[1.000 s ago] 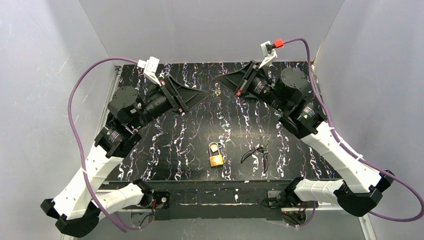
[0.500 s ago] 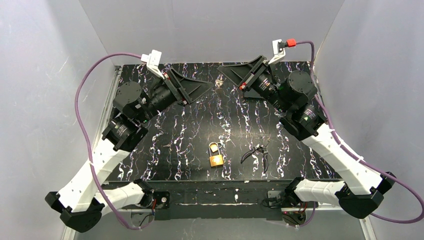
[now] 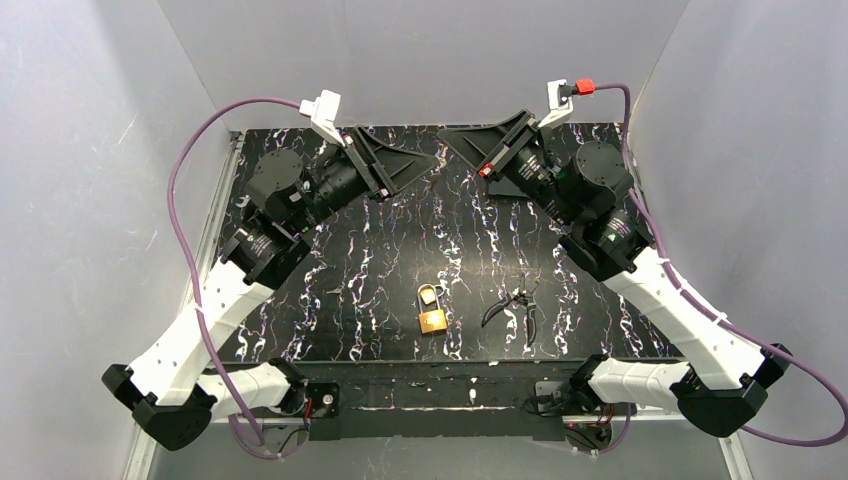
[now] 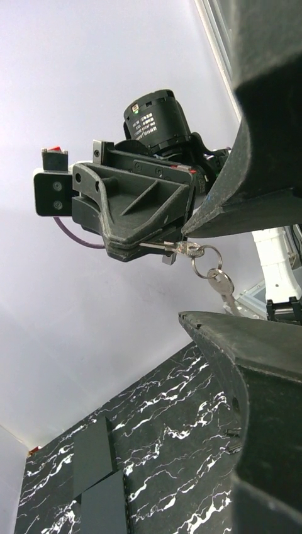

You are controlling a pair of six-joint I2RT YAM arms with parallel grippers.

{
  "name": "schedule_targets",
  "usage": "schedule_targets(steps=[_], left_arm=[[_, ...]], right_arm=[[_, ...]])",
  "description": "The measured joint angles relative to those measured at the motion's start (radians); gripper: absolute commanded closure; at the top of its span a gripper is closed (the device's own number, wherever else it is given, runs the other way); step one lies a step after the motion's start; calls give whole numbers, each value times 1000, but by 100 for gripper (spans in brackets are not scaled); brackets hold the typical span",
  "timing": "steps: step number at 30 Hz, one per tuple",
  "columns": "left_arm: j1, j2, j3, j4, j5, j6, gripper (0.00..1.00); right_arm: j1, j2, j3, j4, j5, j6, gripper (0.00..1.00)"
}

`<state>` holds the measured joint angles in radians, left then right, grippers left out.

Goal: Unlock with the key

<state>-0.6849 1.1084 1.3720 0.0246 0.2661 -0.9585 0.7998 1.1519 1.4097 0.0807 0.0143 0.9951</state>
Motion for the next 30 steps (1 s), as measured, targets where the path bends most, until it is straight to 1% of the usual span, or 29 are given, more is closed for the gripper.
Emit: schedule_targets(steps=[7, 14, 18, 20, 28, 29, 30], left_arm=[[-15, 15, 1, 4, 0, -19, 57], [-37, 15, 1, 6, -10, -33, 62], [-52, 18, 1, 6, -19, -41, 68], [-59, 20, 1, 6, -23, -43, 72], [-71, 27, 0, 4, -50, -51, 97], [-72, 27, 0, 4, -52, -52, 100], [-74, 27, 0, 4, -53, -54, 100]], right_arm=[[0, 0, -4, -2, 9, 0, 99], [0, 0, -24, -3, 9, 0, 99], [0, 0, -32, -3, 10, -1, 99], [0, 0, -32, -4, 10, -2, 99], [0, -11, -36, 3, 13, -1, 99], [0, -15, -40, 3, 14, -1, 99], [0, -19, -45, 5, 15, -1, 99]])
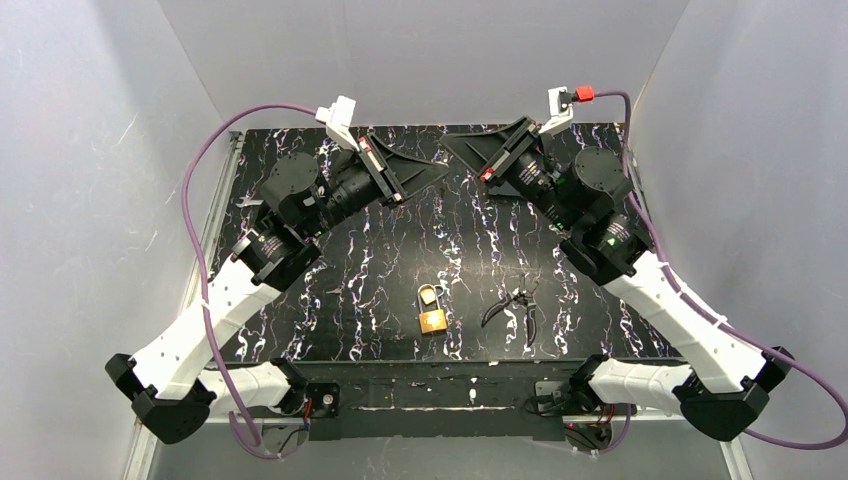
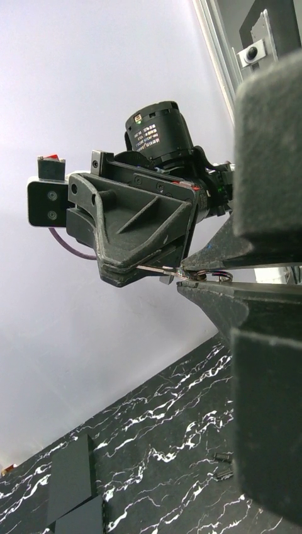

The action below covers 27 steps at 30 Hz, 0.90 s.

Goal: Unlock with the key

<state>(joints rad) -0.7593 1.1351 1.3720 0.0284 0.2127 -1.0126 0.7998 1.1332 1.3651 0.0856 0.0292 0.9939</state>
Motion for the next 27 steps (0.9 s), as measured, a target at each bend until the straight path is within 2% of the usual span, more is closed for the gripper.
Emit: schedule_targets(steps=[11, 12, 16, 19, 21, 27], left_arm=[[-9, 0, -2, -24, -16, -9, 100], [-10, 0, -2, -29, -16, -9, 100], [-11, -3, -2, -55, -19, -9, 100], [-10, -8, -2, -77, -23, -10, 100], [-10, -13, -2, -92, -21, -10, 100], [-10, -20, -2, -170, -14, -9, 100]], right_arm=[[0, -29, -47, 21, 2, 2, 99], [0, -33, -50, 18, 2, 2, 93], [0, -42, -51, -21, 18, 3, 57], [0, -55, -51, -61, 36, -2, 38], [0, -62, -51, -80, 48, -2, 33], [0, -71, -48, -143, 77, -21, 32]])
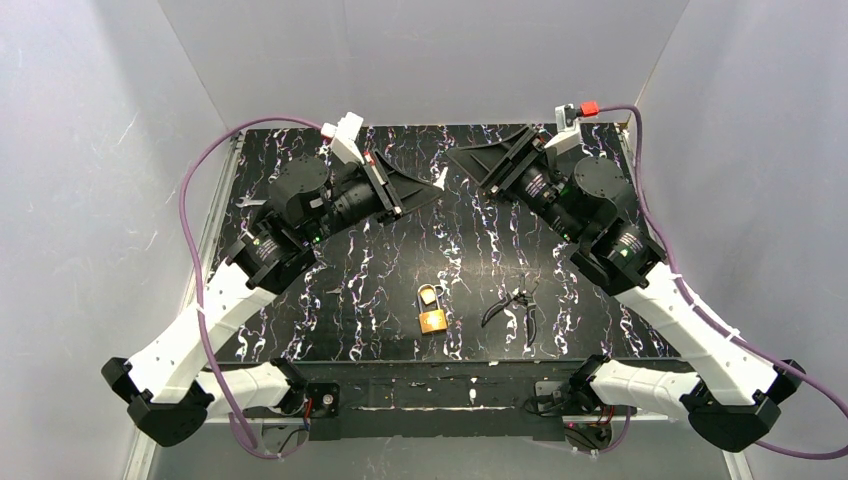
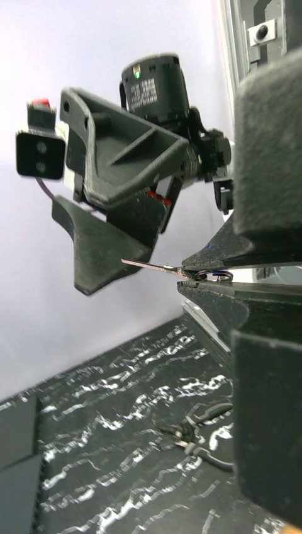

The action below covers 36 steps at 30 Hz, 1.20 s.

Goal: Unlock with the key

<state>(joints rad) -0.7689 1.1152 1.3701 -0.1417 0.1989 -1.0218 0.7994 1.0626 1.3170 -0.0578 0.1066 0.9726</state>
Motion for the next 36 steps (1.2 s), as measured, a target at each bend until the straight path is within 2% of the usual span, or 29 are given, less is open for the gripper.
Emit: schedule_targets(steps=[10, 17, 21, 27, 31, 36], left_arm=[[0, 80, 102, -343, 36, -24, 100], [-48, 68, -27, -502, 13, -80, 100], [-79, 77, -44, -601, -10, -98, 100], [-128, 132, -43, -752, -59, -148, 100], [-143, 138, -43, -807, -68, -166, 100], [-150, 98, -44, -885, -99, -192, 100]], right_arm=[[0, -10, 68, -202, 109, -57, 33], [0, -63, 70, -338, 195, -73, 37], [0, -37, 141, -491, 248, -90, 31], [0, 103, 304, -724, 288, -139, 25], [0, 176, 300, -835, 272, -166, 19], [0, 210, 214, -896, 246, -188, 19]])
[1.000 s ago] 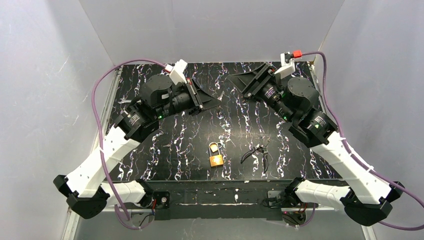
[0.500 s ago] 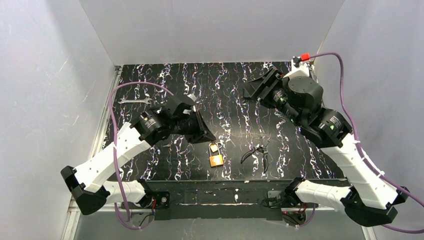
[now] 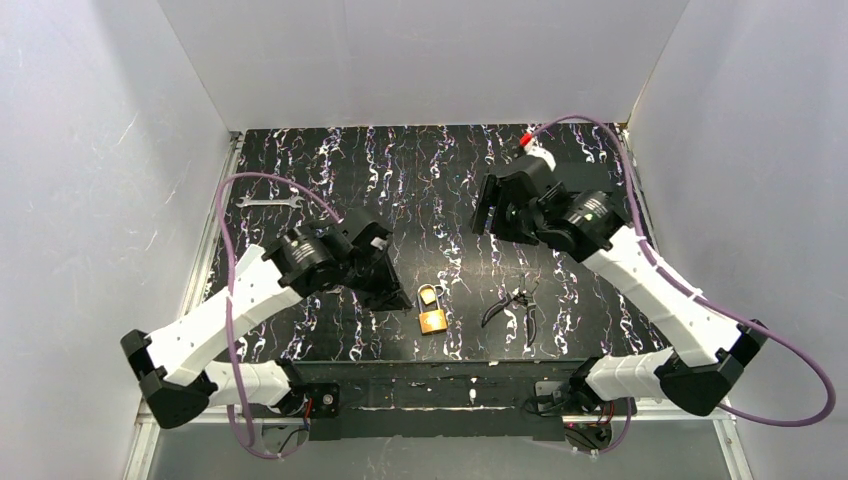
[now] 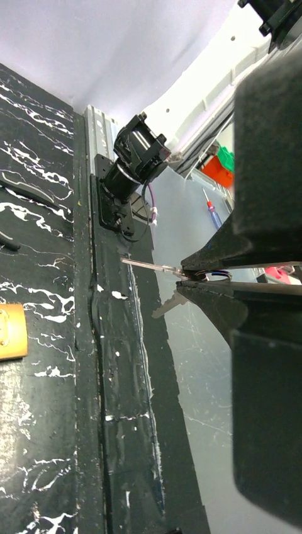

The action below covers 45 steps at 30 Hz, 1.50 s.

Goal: Unlock with the key

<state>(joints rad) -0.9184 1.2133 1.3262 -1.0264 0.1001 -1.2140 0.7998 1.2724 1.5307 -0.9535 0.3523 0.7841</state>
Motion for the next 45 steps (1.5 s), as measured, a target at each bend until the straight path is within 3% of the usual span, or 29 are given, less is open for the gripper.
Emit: schedule_targets(steps=[5, 9, 18, 26, 36, 45], left_arm=[[0, -109, -53, -53, -18, -48, 100], [0, -161, -74, -99, -37, -53, 100], [6, -209, -64, -167, -150, 44, 100], [13, -187, 35, -256, -225, 152, 100], [13, -295, 16, -301, -256, 161, 100], [13, -311, 16, -332, -274, 150, 100]], right_arm=[[16, 38, -92, -13, -55, -3, 13], [86, 61, -178, -13, -76, 12, 2], [193, 171, -235, 27, -93, 65, 2], [269, 327, -280, 138, -159, 62, 6], [274, 493, -252, 170, -183, 21, 2], [277, 579, -190, 162, -182, -10, 5]])
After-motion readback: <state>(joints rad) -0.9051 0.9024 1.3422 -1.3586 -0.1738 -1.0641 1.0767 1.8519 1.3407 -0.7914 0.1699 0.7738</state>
